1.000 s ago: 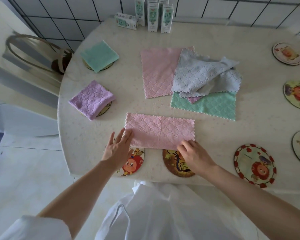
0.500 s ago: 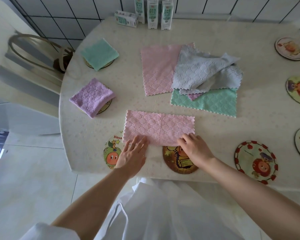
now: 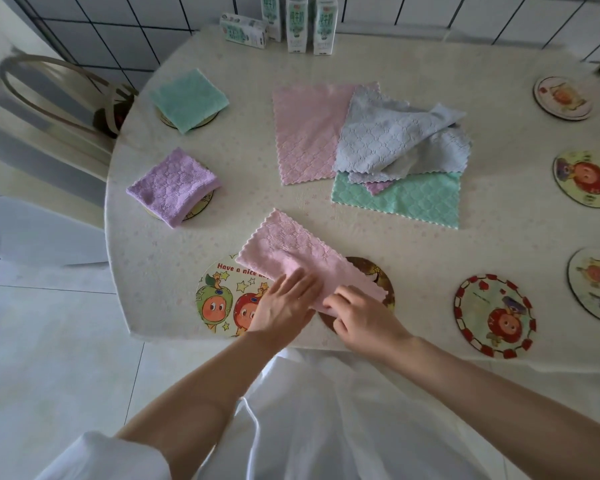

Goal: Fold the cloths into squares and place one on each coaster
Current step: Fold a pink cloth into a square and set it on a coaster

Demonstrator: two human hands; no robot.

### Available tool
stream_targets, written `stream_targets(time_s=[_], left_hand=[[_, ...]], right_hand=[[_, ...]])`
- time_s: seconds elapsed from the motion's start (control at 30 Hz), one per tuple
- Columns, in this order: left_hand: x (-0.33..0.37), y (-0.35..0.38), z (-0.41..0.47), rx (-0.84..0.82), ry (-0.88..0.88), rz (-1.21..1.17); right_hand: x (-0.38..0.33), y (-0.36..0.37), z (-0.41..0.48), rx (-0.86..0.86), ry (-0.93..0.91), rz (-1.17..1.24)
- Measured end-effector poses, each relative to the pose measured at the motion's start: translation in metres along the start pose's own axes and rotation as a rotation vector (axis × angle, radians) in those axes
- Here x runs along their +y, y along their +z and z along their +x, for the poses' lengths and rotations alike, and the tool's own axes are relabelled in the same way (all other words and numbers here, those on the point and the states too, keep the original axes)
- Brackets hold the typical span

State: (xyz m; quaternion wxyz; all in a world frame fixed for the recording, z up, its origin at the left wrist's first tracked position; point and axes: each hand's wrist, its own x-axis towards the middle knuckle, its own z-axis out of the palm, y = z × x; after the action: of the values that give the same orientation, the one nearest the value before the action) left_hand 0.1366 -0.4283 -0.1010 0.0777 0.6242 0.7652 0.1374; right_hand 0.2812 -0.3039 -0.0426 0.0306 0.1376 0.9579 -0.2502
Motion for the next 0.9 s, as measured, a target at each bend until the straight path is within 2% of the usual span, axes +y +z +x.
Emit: stream_targets(time_s=[0.13, 0.3, 0.47, 0.53, 0.67, 0.9], left_hand=[[0.011, 0.006, -0.005, 0.053, 0.041, -0.098], [0.005, 0.003, -0.017, -0.040, 0.148, -0.207], [-0.009, -0.007, -0.025, -0.097, 0.134, -0.300], [-0.014, -0.014, -0.029, -0.082, 0.110, -0.311], [-0.018, -0.025, -0.037, -0.067, -0.051, -0.437], [-0.011, -0.014, -0.048, -0.102, -0.145, -0.471]], right_hand=[[0.005, -0.006, -0.004, 0.008, -0.037, 0.033], [0.037, -0.005, 0.010, -0.006, -0.083, -0.093], [0.061, 0.000, 0.020, -0.172, -0.322, -0.298], [0.066, 0.000, 0.019, -0.184, -0.374, -0.338], [0.071, 0.002, 0.018, -0.167, -0.407, -0.336], [0.078, 0.005, 0.029, -0.079, -0.451, -0.219]])
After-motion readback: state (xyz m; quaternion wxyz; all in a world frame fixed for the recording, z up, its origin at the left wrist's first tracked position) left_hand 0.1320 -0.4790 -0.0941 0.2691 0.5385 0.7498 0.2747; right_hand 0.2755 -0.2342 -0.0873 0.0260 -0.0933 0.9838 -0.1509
